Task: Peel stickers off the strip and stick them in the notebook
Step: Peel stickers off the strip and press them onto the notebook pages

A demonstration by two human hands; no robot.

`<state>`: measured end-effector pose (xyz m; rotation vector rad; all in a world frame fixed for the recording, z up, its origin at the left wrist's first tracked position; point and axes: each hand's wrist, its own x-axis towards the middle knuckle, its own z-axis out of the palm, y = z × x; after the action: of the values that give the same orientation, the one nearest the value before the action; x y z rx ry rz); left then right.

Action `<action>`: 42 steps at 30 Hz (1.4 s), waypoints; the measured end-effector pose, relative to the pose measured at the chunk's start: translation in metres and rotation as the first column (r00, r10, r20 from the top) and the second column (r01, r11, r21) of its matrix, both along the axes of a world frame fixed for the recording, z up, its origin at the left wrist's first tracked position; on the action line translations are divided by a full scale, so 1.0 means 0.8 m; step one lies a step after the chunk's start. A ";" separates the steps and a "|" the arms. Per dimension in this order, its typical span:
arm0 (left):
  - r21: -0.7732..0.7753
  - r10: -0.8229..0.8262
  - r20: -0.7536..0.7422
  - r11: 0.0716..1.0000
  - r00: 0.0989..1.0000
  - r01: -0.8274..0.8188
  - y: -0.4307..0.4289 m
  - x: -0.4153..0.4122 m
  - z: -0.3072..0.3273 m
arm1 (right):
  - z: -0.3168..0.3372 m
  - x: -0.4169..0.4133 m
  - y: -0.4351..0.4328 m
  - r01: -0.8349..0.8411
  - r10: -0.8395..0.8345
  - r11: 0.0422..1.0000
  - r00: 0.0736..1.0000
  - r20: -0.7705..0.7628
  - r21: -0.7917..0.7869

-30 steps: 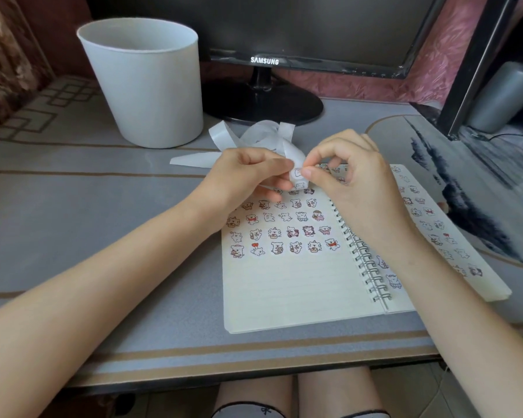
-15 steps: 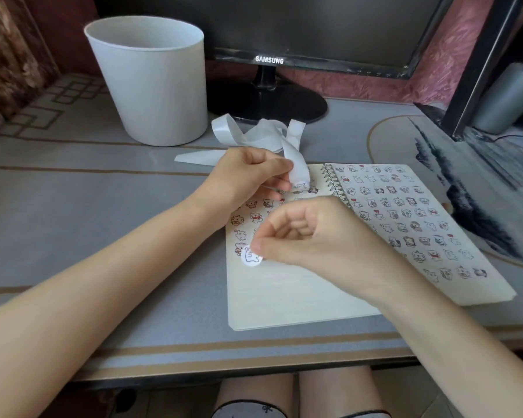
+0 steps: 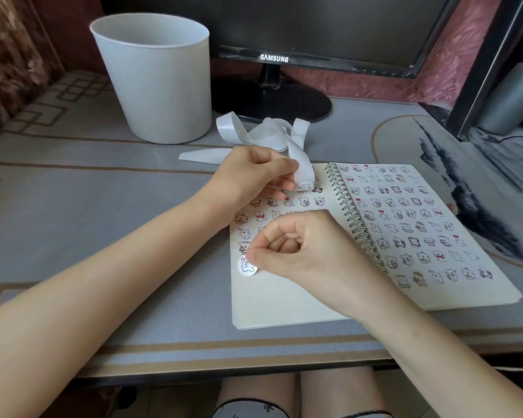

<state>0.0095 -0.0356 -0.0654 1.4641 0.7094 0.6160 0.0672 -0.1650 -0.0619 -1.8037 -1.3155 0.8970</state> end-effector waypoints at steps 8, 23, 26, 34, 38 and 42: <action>0.016 -0.005 0.004 1.000 1.000 0.005 0.001 0.001 -0.001 | 0.000 -0.002 0.000 0.002 -0.002 1.000 1.000 0.029 -0.005; 0.027 -0.010 0.012 1.000 1.000 0.010 0.000 0.000 -0.001 | -0.007 -0.006 0.003 0.020 -0.026 0.999 0.981 0.190 0.030; 0.027 -0.012 0.010 1.000 1.000 0.012 0.000 0.000 -0.001 | -0.008 -0.007 0.004 0.021 -0.030 0.999 0.974 0.227 0.040; 0.026 -0.014 0.008 1.000 1.000 0.014 -0.001 0.000 -0.001 | -0.006 -0.007 -0.001 0.005 -0.012 1.000 0.959 0.285 0.026; 0.023 -0.014 0.008 1.000 1.000 0.014 -0.001 0.000 -0.001 | -0.007 -0.006 -0.003 -0.012 0.005 1.000 0.961 0.275 0.024; 0.018 -0.020 0.013 1.000 1.000 0.020 -0.002 0.000 0.000 | -0.009 -0.003 0.000 -0.024 0.016 0.999 0.964 0.264 0.027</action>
<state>0.0093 -0.0370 -0.0654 1.4812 0.6802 0.6175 0.0647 -0.1653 -0.0694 -1.9392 -1.5052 0.6597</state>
